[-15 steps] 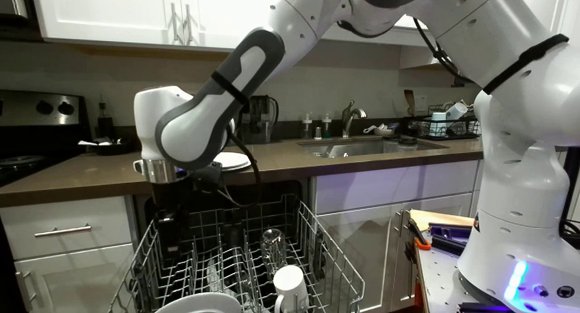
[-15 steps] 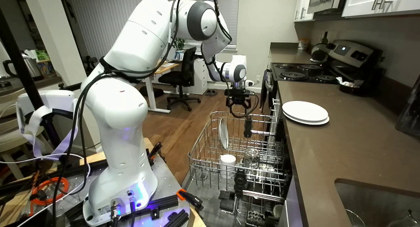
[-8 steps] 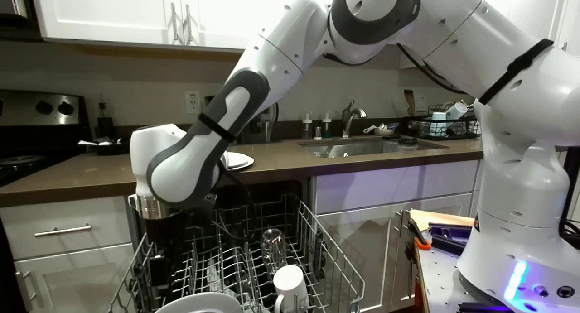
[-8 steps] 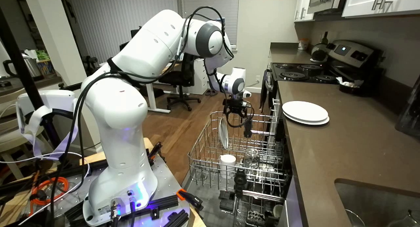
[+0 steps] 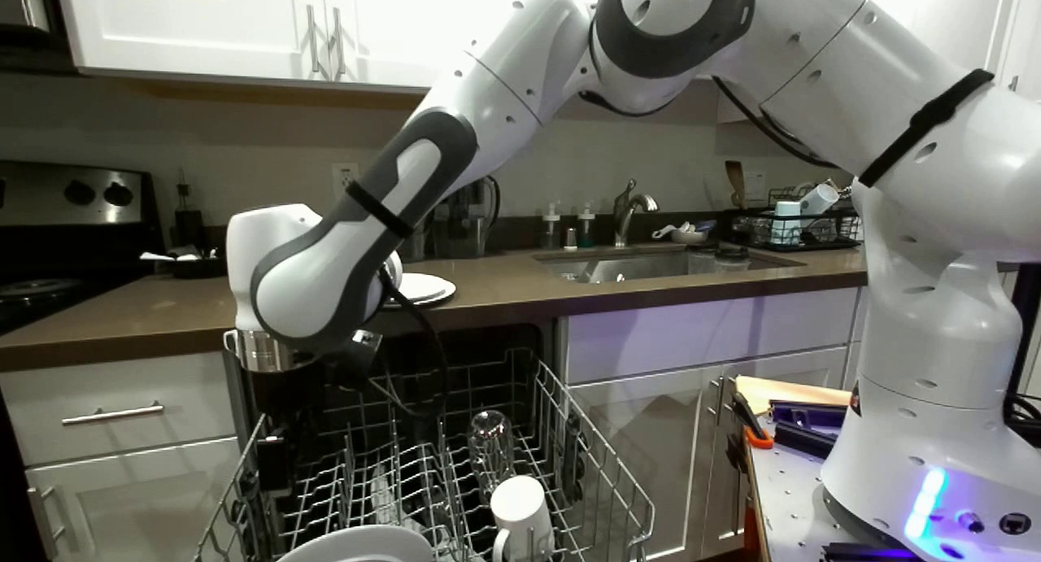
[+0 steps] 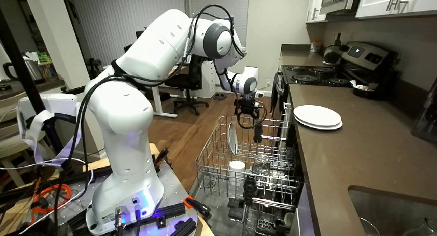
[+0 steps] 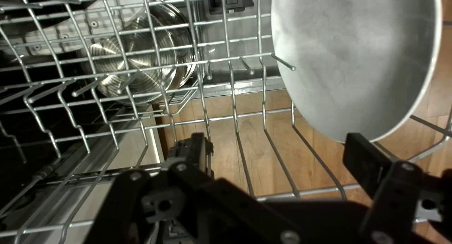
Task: Move the plate forward on the dishwasher rack
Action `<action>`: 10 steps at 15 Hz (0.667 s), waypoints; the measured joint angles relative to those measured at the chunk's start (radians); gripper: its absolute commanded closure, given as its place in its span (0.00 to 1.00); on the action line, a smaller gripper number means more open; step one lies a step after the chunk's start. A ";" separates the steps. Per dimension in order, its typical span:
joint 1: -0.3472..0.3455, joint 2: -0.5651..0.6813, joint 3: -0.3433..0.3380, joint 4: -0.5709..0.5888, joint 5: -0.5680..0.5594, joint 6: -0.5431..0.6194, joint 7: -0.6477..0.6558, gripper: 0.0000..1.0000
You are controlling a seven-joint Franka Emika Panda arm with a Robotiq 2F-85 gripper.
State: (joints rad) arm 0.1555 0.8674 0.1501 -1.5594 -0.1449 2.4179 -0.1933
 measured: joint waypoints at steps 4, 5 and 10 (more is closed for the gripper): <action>0.019 -0.066 0.029 -0.001 0.001 -0.096 0.000 0.00; 0.025 -0.075 0.040 -0.002 0.004 -0.115 0.000 0.00; 0.085 -0.077 0.042 -0.038 0.014 -0.145 0.076 0.00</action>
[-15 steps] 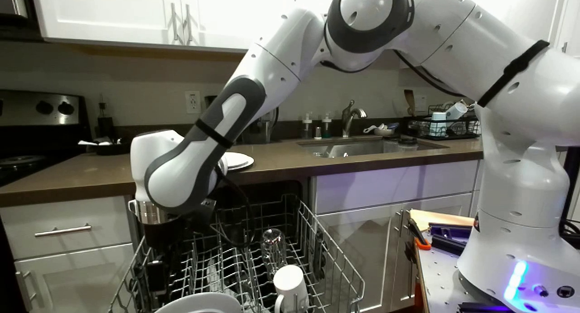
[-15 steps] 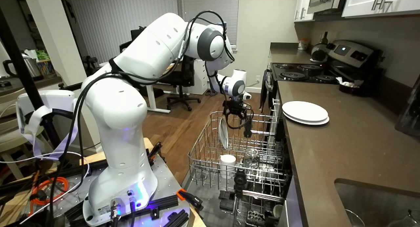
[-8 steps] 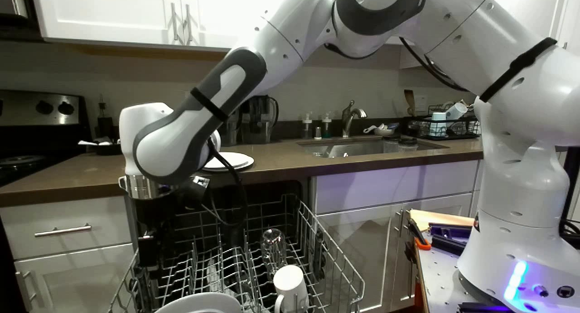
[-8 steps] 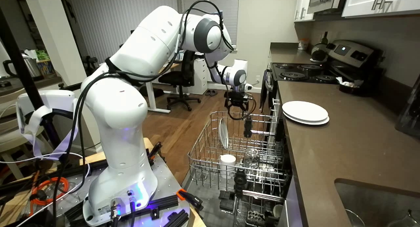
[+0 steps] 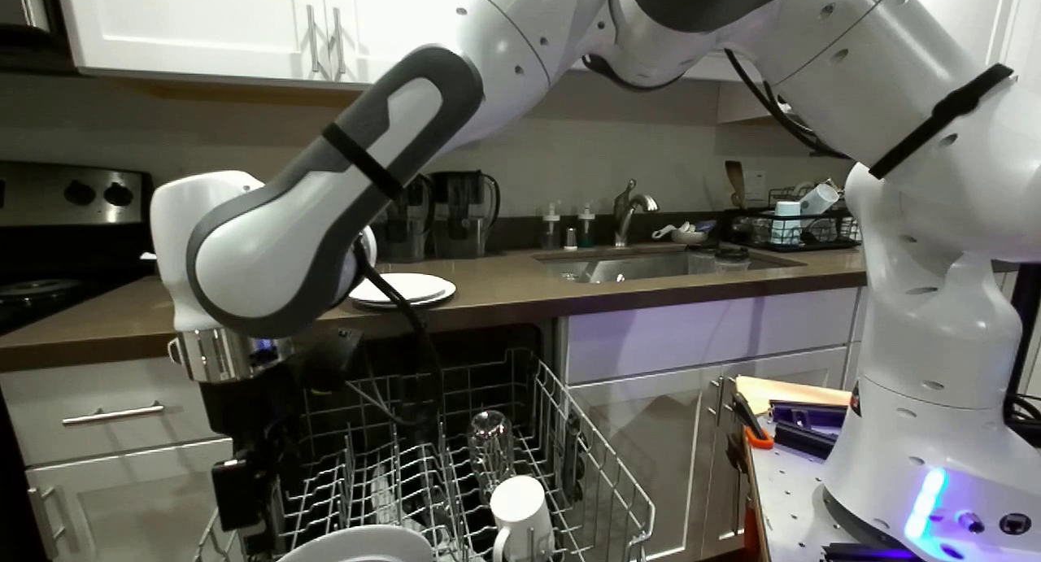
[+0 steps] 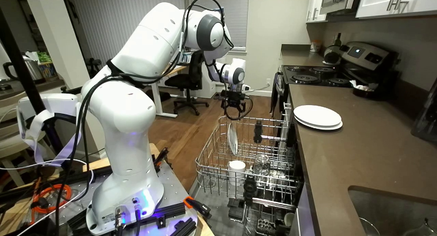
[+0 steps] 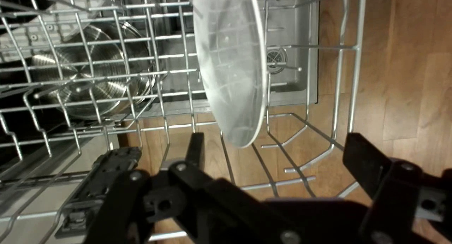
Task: Move the plate forward on the dishwasher rack
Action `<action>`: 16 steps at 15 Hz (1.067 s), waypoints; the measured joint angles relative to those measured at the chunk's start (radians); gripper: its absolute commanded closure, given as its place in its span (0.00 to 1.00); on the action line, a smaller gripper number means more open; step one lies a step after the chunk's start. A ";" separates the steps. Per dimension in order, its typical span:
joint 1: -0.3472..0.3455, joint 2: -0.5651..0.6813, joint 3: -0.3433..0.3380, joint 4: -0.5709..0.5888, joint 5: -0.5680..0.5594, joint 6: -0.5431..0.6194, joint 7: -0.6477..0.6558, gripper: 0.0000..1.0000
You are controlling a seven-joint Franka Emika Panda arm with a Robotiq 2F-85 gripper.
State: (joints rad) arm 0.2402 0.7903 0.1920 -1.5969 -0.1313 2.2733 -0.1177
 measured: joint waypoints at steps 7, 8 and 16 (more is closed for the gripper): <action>0.031 0.066 -0.066 -0.052 0.000 -0.003 0.116 0.33; 0.029 0.073 -0.072 -0.055 0.000 0.007 0.116 0.40; -0.041 0.074 -0.043 -0.119 0.002 0.199 0.077 0.83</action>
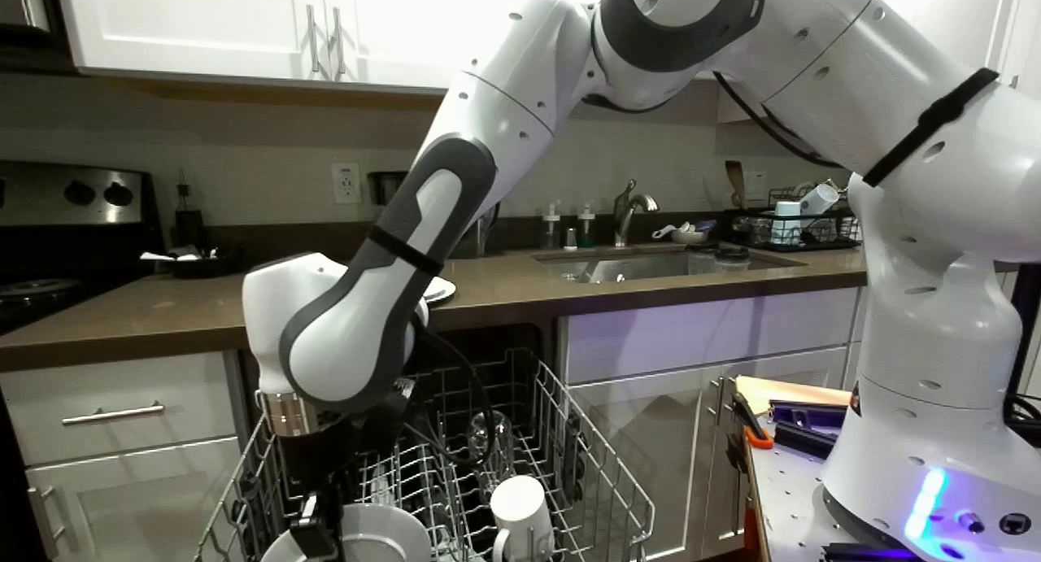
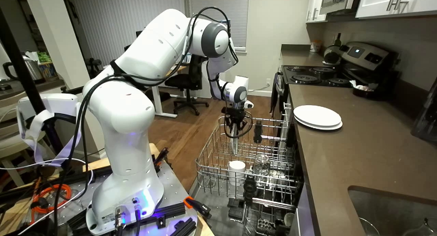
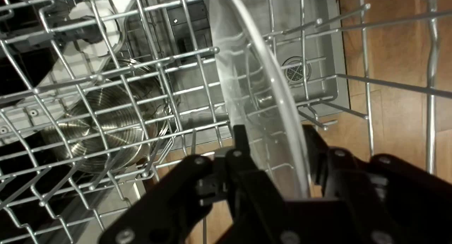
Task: Move the plate forward on the dishwasher rack
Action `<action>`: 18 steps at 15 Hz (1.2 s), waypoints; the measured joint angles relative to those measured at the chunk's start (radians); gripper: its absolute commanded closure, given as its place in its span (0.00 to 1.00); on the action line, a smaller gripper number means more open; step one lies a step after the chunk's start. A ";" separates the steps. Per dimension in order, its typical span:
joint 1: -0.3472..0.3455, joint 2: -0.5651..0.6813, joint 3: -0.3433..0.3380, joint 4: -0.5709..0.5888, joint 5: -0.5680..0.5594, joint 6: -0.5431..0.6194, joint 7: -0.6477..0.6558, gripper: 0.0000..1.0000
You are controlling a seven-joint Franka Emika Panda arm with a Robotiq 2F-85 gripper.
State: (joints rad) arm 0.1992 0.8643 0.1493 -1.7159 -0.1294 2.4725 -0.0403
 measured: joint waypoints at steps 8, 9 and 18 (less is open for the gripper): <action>-0.053 -0.040 0.045 -0.059 0.006 0.041 -0.054 0.91; -0.058 -0.054 0.050 -0.073 0.007 0.044 -0.059 0.91; -0.093 -0.326 0.077 -0.297 0.027 0.029 -0.085 0.91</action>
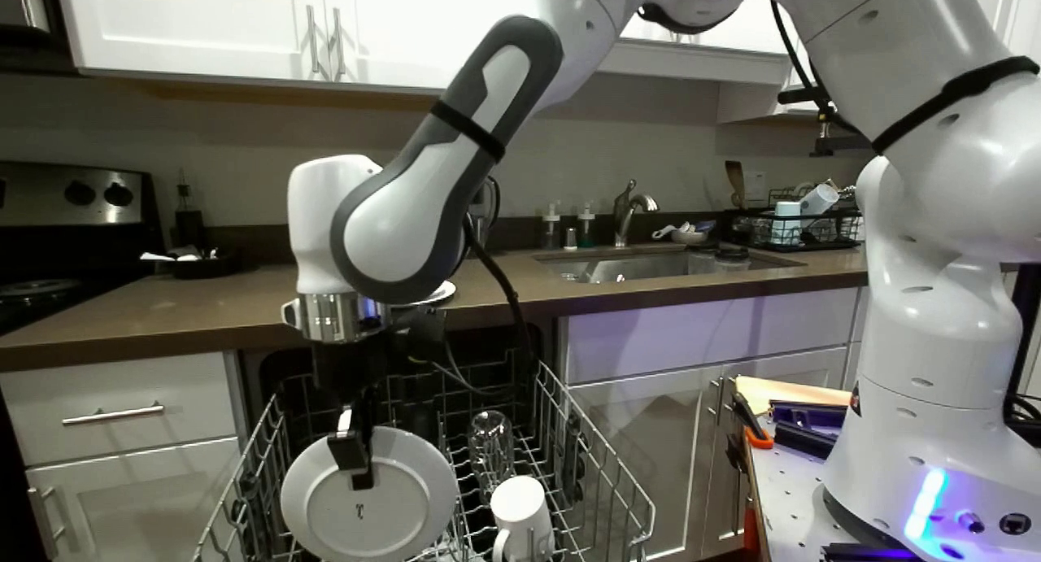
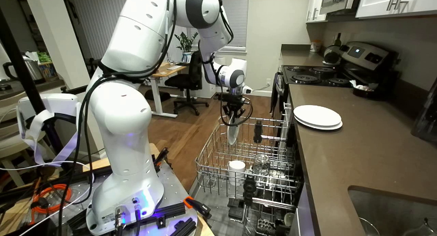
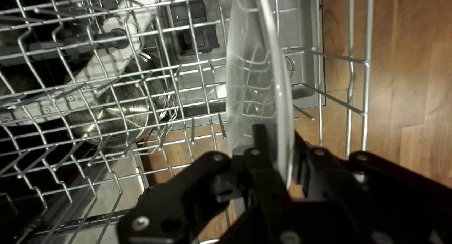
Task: Move the plate forward on the dishwasher rack
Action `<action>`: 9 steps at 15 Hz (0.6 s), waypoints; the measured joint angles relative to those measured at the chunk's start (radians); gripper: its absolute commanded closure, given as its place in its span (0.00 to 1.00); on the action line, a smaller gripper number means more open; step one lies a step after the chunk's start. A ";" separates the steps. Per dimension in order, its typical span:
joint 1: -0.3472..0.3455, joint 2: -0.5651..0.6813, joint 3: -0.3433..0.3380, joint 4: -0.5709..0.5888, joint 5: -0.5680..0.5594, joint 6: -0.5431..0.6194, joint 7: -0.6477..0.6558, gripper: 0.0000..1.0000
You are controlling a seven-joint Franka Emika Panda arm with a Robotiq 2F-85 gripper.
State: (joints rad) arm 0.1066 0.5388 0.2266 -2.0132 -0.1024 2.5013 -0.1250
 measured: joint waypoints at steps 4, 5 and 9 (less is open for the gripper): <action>0.004 -0.112 -0.013 -0.056 -0.009 -0.067 -0.008 0.91; 0.005 -0.128 -0.021 -0.061 -0.024 -0.081 -0.018 0.91; 0.005 -0.140 -0.076 -0.059 -0.129 -0.104 -0.080 0.91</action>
State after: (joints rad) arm 0.1117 0.3984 0.1505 -2.0719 -0.2316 2.3975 -0.2053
